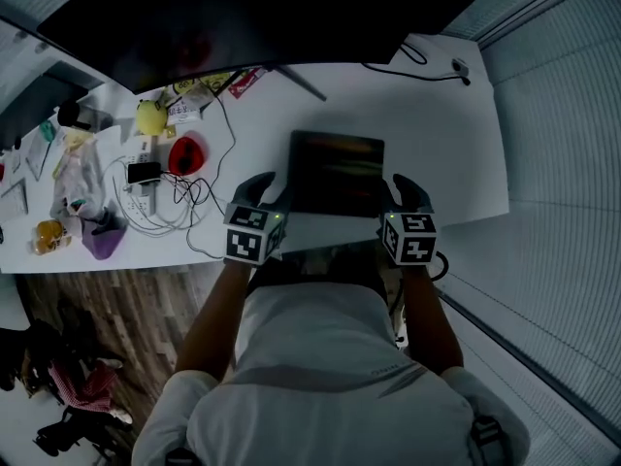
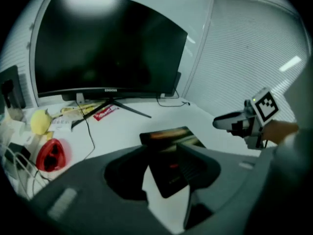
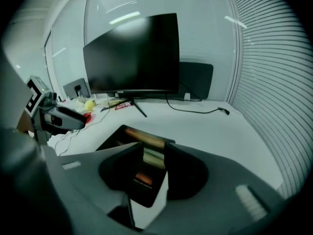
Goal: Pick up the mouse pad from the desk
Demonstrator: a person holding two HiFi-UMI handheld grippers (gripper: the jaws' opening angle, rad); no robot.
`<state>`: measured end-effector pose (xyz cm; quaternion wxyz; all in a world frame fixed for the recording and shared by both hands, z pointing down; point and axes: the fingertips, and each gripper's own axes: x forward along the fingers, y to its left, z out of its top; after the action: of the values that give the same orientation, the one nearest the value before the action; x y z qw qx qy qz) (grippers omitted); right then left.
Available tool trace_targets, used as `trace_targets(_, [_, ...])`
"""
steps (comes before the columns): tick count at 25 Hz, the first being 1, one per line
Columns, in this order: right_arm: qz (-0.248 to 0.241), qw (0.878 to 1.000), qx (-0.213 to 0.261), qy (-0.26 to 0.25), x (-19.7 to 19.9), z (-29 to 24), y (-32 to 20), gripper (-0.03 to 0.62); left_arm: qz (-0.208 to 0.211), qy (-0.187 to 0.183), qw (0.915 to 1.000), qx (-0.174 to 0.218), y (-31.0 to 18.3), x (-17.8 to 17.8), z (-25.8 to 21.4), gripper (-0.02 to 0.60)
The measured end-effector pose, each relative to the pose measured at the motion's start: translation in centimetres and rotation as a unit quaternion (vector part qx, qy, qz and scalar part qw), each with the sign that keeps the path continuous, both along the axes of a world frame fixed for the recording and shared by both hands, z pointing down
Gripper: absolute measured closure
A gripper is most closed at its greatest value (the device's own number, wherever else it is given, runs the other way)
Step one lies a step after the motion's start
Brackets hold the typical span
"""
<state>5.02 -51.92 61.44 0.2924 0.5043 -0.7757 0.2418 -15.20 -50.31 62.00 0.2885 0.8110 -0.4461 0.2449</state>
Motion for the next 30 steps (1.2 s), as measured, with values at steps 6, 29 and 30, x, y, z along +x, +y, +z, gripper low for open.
trace_targets(6, [-0.034, 0.994, -0.1, 0.031, 0.6, 8.9, 1.4, 0.368, -0.004, -0.085, 0.9928, -0.084, 0.2, 0.9, 7.7, 0.368])
trace_targets(29, [0.011, 0.988, -0.157, -0.012, 0.2, 11.7, 2.1, 0.447, -0.054, -0.129, 0.9779, -0.155, 1.1, 2.7, 11.1, 0.408])
trace_targets(30, [0.014, 0.987, -0.159, -0.015, 0.1, 11.7, 2.2, 0.461, -0.052, -0.131, 0.978, -0.154, 1.2, 2.9, 11.3, 0.41])
